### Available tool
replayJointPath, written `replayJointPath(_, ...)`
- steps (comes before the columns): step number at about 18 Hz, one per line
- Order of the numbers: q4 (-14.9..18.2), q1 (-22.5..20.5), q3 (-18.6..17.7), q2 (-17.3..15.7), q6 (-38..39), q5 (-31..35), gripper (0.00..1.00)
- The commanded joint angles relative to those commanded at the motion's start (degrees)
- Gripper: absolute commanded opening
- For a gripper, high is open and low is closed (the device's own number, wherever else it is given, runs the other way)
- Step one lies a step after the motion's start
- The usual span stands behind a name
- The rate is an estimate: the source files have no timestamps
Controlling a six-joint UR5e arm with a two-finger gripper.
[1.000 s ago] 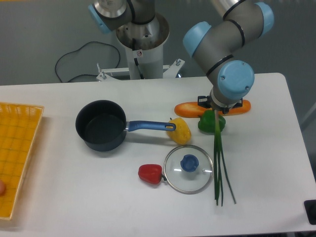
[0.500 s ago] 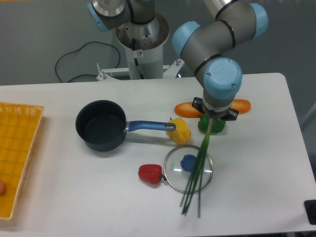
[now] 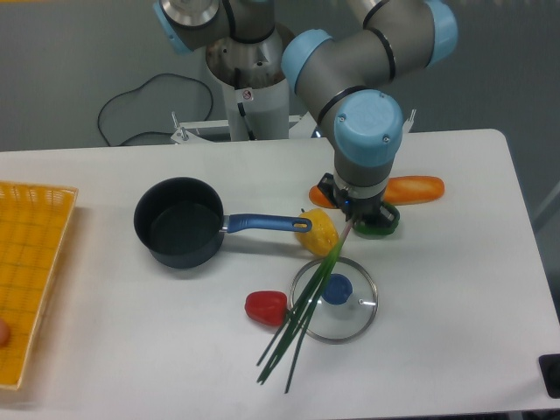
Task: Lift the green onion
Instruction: 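Swing the held green onions toward the glass lid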
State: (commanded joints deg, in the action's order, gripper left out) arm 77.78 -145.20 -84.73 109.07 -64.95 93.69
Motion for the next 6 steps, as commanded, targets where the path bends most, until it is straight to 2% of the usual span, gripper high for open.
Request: replayJointPath(6,-0.09,0.09,-0.53,-0.09,-2.73,-0.7,0.2)
